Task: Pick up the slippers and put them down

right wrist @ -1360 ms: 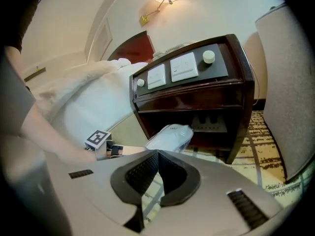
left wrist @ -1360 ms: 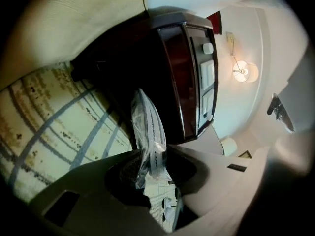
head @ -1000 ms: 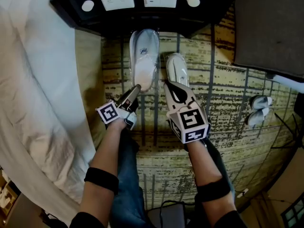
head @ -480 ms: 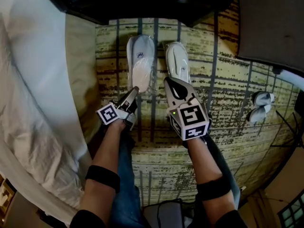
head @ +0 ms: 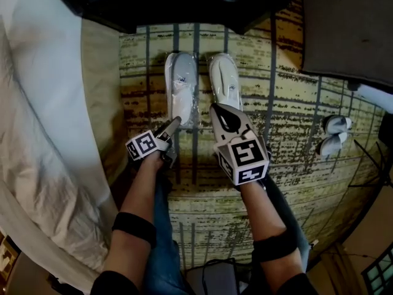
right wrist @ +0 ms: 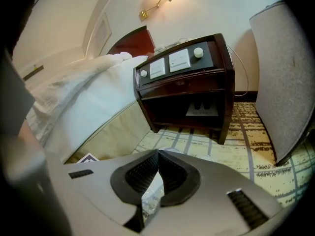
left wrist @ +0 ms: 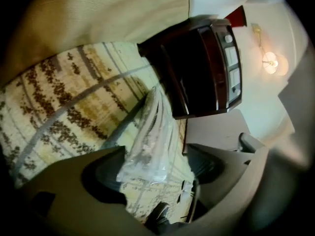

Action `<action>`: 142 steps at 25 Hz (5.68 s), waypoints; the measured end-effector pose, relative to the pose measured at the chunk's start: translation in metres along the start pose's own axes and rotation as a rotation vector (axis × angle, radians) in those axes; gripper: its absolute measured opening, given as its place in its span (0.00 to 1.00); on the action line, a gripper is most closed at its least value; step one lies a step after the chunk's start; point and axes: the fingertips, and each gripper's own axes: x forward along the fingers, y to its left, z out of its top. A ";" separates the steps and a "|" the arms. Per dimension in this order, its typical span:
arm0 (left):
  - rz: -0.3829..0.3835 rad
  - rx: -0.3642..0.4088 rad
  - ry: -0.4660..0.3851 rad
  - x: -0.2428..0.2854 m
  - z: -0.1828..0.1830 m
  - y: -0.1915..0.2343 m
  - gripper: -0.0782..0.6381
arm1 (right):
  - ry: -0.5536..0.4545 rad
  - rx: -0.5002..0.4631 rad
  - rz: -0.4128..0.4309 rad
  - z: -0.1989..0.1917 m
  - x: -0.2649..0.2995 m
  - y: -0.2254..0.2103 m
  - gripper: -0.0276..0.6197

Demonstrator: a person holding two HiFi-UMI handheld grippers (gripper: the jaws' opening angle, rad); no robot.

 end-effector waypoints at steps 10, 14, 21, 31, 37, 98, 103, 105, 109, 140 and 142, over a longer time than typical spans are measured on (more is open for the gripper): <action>0.306 0.173 0.101 -0.052 -0.014 -0.018 0.90 | -0.017 0.019 -0.034 0.049 -0.052 0.008 0.04; 0.312 0.191 0.110 -0.085 -0.009 -0.063 0.89 | -0.026 0.015 -0.040 0.087 -0.085 0.023 0.04; 0.165 0.414 0.061 -0.147 0.005 -0.237 0.76 | -0.048 -0.006 -0.069 0.168 -0.168 0.039 0.05; 0.030 0.858 -0.069 -0.292 0.026 -0.495 0.34 | -0.080 -0.094 -0.043 0.287 -0.302 0.084 0.05; 0.042 1.062 -0.157 -0.364 0.029 -0.593 0.17 | -0.121 -0.142 -0.035 0.346 -0.369 0.097 0.05; 0.054 1.238 -0.304 -0.441 0.030 -0.714 0.11 | -0.128 -0.152 -0.041 0.373 -0.475 0.127 0.05; 0.057 1.247 -0.288 -0.432 0.028 -0.715 0.11 | -0.122 -0.140 -0.044 0.367 -0.472 0.123 0.05; 0.055 1.255 -0.275 -0.427 0.027 -0.714 0.11 | -0.108 -0.131 -0.061 0.360 -0.466 0.120 0.09; 0.043 1.275 -0.231 -0.413 0.022 -0.713 0.11 | -0.053 -0.082 -0.090 0.335 -0.447 0.111 0.10; -0.025 1.361 -0.121 -0.045 0.044 -0.384 0.11 | 0.361 0.176 -0.301 -0.118 -0.019 -0.081 0.92; -0.023 1.343 -0.140 -0.028 0.044 -0.370 0.11 | 0.369 0.180 -0.301 -0.141 0.000 -0.089 0.92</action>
